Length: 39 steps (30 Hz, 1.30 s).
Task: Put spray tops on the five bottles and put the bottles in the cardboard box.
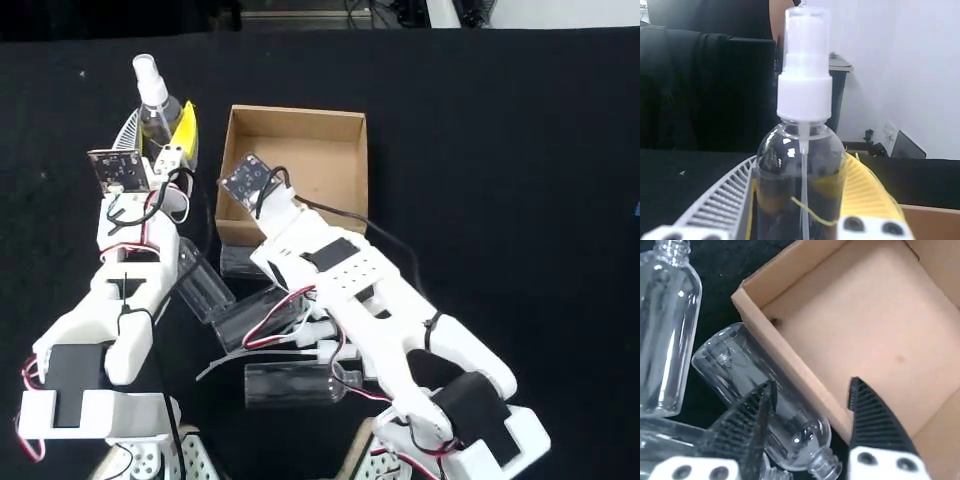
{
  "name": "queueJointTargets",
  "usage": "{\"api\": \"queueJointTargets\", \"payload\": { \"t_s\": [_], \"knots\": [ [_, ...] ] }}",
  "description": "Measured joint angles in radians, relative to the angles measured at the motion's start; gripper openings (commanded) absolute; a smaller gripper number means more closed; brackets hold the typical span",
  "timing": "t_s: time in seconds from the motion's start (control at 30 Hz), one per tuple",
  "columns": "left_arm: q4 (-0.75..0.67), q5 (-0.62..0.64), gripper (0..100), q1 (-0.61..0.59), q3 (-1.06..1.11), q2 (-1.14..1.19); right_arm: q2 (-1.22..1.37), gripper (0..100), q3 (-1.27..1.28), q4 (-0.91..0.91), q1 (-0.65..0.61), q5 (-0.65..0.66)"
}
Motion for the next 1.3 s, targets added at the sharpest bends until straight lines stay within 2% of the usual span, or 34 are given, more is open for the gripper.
{"api": "queueJointTargets", "payload": {
  "t_s": [0.23,0.7,0.9,1.03,1.17,1.23,1.3],
  "knots": [
    [0.000,0.000,3,0.002,0.000,0.000,0.002,5.1,0.000,-0.012,0.025,0.046],
    [0.000,0.000,3,0.002,0.000,0.000,-0.015,4.4,0.000,0.002,0.058,0.051],
    [0.000,0.000,3,0.002,0.000,0.000,-0.049,4.4,0.023,0.040,0.011,0.135],
    [0.000,0.000,3,0.002,0.000,0.000,-0.055,6.5,0.049,0.009,-0.002,0.157],
    [0.000,0.000,3,0.002,0.000,0.000,-0.055,22.1,0.049,0.003,-0.003,0.152],
    [0.000,0.000,3,0.002,0.000,0.000,-0.055,25.3,0.049,0.003,-0.006,0.098],
    [0.000,0.000,3,0.002,0.000,0.000,-0.057,23.3,0.049,0.005,-0.008,0.034]
  ]
}}
